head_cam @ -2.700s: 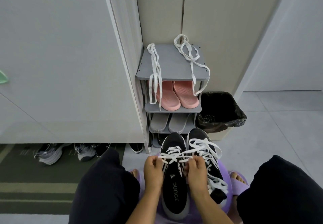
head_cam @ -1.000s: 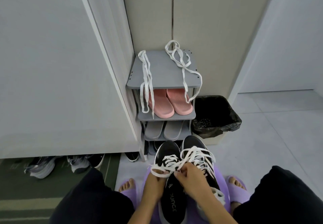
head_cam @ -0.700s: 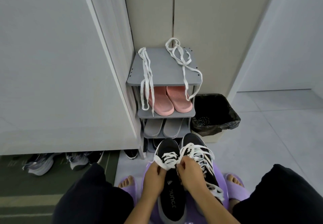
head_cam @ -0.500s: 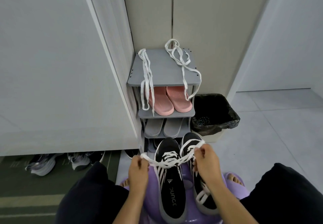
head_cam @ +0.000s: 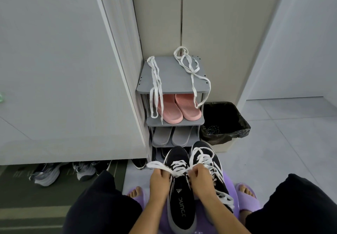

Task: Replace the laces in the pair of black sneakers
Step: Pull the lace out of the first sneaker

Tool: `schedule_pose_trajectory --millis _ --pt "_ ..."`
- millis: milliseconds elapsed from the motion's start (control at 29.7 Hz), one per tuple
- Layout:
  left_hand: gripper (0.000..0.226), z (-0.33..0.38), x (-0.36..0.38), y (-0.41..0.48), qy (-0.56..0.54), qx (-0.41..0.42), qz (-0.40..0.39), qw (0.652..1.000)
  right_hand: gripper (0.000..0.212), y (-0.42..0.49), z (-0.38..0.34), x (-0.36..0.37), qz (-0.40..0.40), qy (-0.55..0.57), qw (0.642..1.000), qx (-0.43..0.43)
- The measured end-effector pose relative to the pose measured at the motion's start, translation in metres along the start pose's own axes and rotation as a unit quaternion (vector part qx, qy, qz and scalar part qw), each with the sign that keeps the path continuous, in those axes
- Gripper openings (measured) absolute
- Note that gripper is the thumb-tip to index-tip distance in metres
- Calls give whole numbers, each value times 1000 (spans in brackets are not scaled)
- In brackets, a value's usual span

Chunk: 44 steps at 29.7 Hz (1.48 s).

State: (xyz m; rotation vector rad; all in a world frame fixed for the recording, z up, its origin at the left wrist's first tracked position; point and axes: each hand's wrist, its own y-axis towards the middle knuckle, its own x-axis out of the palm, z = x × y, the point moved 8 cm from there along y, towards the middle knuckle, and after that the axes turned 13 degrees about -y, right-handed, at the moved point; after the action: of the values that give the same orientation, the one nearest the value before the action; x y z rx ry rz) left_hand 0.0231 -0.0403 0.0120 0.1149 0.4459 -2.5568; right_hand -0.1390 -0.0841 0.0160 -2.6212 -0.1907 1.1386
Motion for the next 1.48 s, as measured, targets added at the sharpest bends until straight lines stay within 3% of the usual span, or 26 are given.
schedule_pose_trajectory --millis 67,135,270,371,539,607,708,944,1146,1247,1382,1483 --pt "16 7 -21 1 -103 21 64 992 19 -7 8 -7 23 195 979 48" --pt "14 7 -31 1 -132 22 77 988 17 -10 12 -9 36 268 961 56" --pt "11 -6 0 -7 -61 -3 -32 998 19 -6 7 11 25 148 989 18" --pt "15 -5 19 -16 -39 5 -66 997 12 -2 8 24 13 123 992 12" --pt "4 -7 21 -13 -78 6 -76 994 10 -10 8 13 54 183 982 -7" --pt "11 -10 22 -13 -67 12 -88 994 13 -12 7 4 88 232 969 -8" --pt "25 -11 18 -11 -75 14 -80 994 9 -14 5 -1 101 280 955 -10" --pt "20 -22 14 -6 -63 -15 -68 996 6 -11 12 31 64 177 982 9" --pt "27 -20 17 -14 -86 -9 -105 991 5 -10 17 30 70 243 966 49" --pt "26 -11 9 -7 -91 33 -43 994 5 -11 14 20 91 307 946 55" --pt "13 -5 -11 -1 -287 0 48 957 11 -17 4 -15 143 366 919 18" --pt "13 -10 -6 -5 -233 -12 21 972 13 -16 -2 -8 104 295 949 -21"
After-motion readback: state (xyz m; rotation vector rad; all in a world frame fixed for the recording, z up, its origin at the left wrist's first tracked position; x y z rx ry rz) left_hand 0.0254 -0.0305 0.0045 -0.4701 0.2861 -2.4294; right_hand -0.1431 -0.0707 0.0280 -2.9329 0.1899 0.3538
